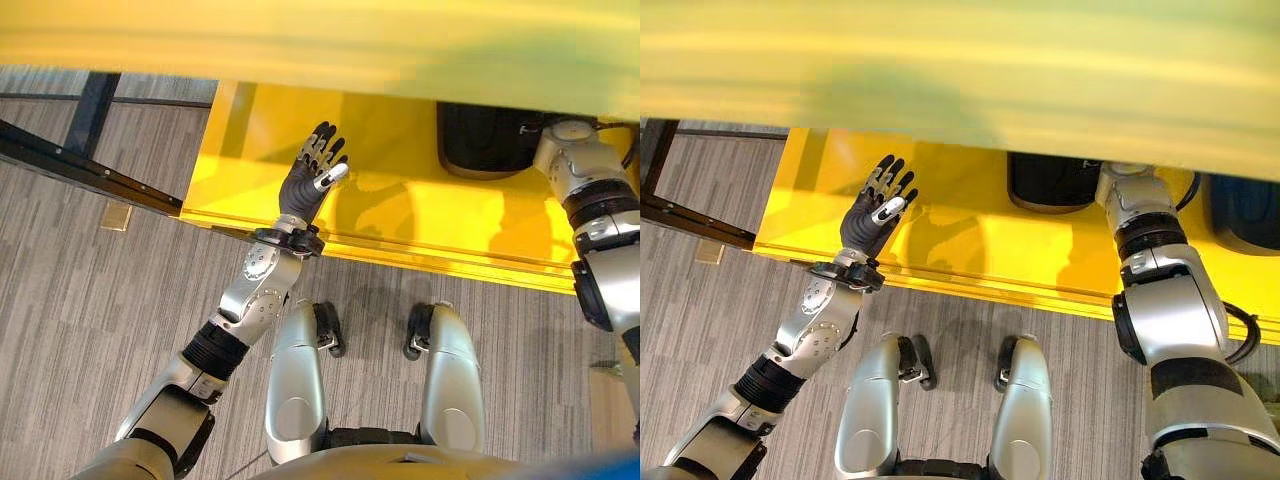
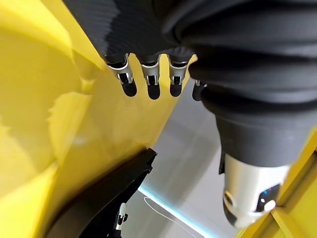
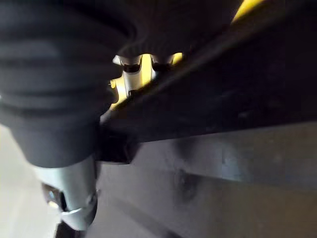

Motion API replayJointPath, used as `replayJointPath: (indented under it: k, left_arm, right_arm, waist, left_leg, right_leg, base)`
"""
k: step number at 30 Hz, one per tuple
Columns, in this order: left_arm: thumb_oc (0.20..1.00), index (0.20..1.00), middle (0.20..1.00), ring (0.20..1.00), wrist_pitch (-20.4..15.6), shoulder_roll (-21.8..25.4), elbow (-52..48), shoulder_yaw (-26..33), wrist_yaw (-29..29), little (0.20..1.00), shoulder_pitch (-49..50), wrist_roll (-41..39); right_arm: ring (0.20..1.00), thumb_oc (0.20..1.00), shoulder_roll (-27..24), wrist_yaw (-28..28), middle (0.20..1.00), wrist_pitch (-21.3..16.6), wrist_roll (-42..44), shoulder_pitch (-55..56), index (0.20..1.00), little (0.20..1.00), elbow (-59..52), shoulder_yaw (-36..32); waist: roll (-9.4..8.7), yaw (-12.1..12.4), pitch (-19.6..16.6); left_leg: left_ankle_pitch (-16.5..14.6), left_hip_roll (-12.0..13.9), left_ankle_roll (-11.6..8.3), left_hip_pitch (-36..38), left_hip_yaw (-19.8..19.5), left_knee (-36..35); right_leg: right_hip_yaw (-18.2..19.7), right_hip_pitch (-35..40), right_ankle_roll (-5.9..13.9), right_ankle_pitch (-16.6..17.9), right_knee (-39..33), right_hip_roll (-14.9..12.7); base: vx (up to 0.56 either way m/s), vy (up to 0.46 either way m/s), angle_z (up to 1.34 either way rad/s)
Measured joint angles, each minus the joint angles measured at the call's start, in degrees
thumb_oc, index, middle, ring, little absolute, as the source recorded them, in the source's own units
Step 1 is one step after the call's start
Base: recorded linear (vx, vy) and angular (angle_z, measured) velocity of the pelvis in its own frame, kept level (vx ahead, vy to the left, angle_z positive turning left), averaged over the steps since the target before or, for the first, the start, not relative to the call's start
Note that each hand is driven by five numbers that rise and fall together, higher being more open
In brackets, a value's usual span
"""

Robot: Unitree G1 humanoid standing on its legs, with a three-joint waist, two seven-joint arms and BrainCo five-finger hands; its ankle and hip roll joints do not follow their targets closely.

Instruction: Move parts from the plastic box to the shelf.

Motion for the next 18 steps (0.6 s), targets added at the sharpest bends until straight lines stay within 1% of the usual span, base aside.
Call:
replayJointPath:
  k: [1,3,5,9,14,18]
  left_arm:
    - [1.000,1.000,1.000,1.000,0.0,0.0,-0.3,0.2,0.0,1.000,0.0,0.2]
    - [1.000,1.000,1.000,1.000,0.0,-0.1,-0.4,0.2,0.1,1.000,0.0,0.3]
    - [1.000,1.000,1.000,1.000,0.0,-0.3,-0.4,0.2,0.1,1.000,0.0,0.4]
    - [1.000,1.000,1.000,1.000,0.0,-0.2,-0.5,0.2,0.4,1.000,0.0,0.8]
    - [1.000,1.000,1.000,1.000,0.0,-0.2,-0.6,0.2,0.6,1.000,0.0,2.1]
    - [1.000,1.000,1.000,1.000,0.0,-0.2,-0.7,0.2,1.4,1.000,0.0,2.1]
  right_arm:
    - [1.000,1.000,0.1,0.3,1.000,0.0,0.7,1.6,1.000,1.000,-2.3,-0.7]
    - [1.000,1.000,0.7,0.4,1.000,-0.1,0.7,3.3,1.000,1.000,-3.2,-1.4]
    - [1.000,1.000,1.1,-0.1,1.000,-0.7,0.7,5.1,1.000,1.000,-4.3,-1.9]
    - [1.000,1.000,1.2,-0.8,1.000,-0.8,1.7,5.4,1.000,1.000,-4.0,-1.9]
    - [1.000,1.000,1.7,-1.4,1.000,-0.8,1.6,5.5,1.000,1.000,-3.7,-2.2]
    - [1.000,1.000,2.4,-1.1,1.000,-0.8,1.5,6.5,1.000,1.000,-3.8,-2.5]
  waist:
    - [-0.19,-0.3,-0.2]
    - [-0.40,-0.7,-0.3]
    - [-1.08,-0.7,-0.7]
    - [-1.87,-0.6,-1.1]
    - [-2.03,-0.7,-1.2]
    - [-2.77,-0.9,-1.6]
  left_leg:
    - [0.1,0.0,0.02,0.5,0.5,-0.7]
    - [0.2,0.0,-0.07,0.9,0.6,-1.0]
    - [0.2,0.0,-0.11,1.1,0.7,-1.3]
    - [0.2,0.0,-0.11,1.1,0.8,-1.2]
    - [0.2,0.0,-0.10,1.0,0.8,-1.3]
    - [0.2,0.0,-0.10,0.8,0.9,-1.4]
  right_leg:
    - [0.0,0.2,0.04,0.2,-0.6,0.1]
    - [0.1,0.3,-0.09,0.3,-0.8,0.2]
    - [0.1,0.5,-0.14,0.3,-1.0,0.3]
    - [0.2,0.5,-0.10,0.4,-1.1,0.3]
    - [0.2,0.4,-0.03,0.5,-1.3,0.3]
    - [0.2,0.1,-0.04,0.6,-1.4,0.3]
  base:
    - [0.01,0.019,-0.09]
    - [0.01,0.019,-0.07]
    - [0.01,0.008,-0.02]
    - [0.00,0.000,0.00]
    - [0.00,0.000,0.00]
    - [0.00,0.000,0.00]
